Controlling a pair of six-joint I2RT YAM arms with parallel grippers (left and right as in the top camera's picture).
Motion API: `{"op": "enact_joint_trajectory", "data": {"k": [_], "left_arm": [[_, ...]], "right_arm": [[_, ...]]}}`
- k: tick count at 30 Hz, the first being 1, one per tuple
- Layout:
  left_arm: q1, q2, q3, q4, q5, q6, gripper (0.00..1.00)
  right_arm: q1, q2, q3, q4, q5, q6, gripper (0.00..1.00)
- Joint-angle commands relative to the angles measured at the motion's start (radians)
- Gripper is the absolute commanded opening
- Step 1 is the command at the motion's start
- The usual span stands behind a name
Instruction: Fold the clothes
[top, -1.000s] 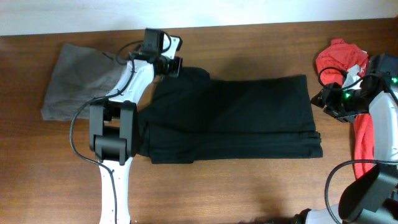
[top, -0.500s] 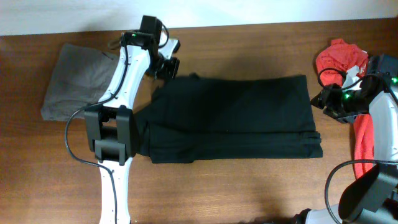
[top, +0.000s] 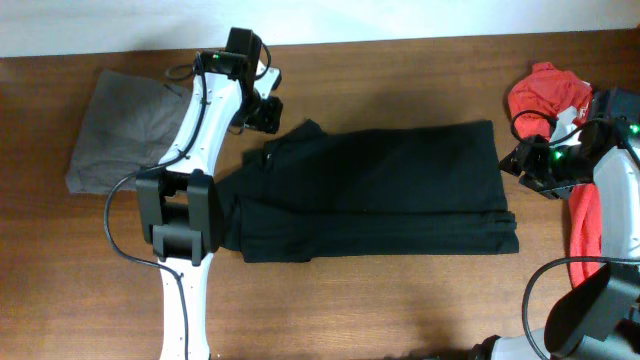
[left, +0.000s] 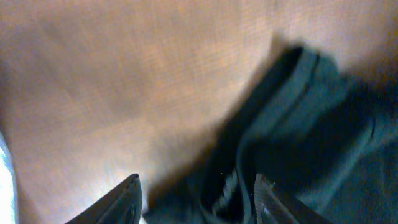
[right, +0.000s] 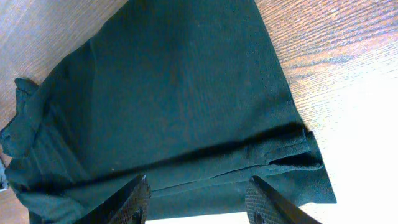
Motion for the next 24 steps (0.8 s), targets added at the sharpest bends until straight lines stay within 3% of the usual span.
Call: {"op": "enact_joint_trajectory", "data": {"k": [1,5,13,15,18,19,24], "left_arm": [[-0.010,0.031,0.018,0.067,0.006,0.018,0.58],[-0.031,0.098,0.018,0.109,0.094,0.062,0.58],[-0.064,0.143,0.018,0.119,0.109,0.077,0.56],[-0.068,0.143,0.018,0.118,0.105,0.077,0.41],[-0.069,0.144,0.018,0.121,0.090,0.077,0.06],[-0.068,0.144,0.019,0.124,0.083,0.077,0.00],[-0.064,0.143,0.080,0.113,0.060,0.071,0.00]], "right_arm": [[-0.002,-0.017,0.018,-0.004,0.009,-0.004,0.55],[-0.002,-0.017,0.018,-0.005,0.009,-0.004,0.54],[-0.002,-0.017,0.018,-0.009,0.009,-0.008,0.54],[-0.002,-0.017,0.018,-0.009,0.009,-0.008,0.54],[-0.002,-0.017,0.018,-0.008,0.009,-0.008,0.55],[-0.002,-0.017,0.018,-0.008,0.009,-0.008,0.54],[-0.002,-0.017,0.018,-0.012,0.009,-0.008,0.54]]}}
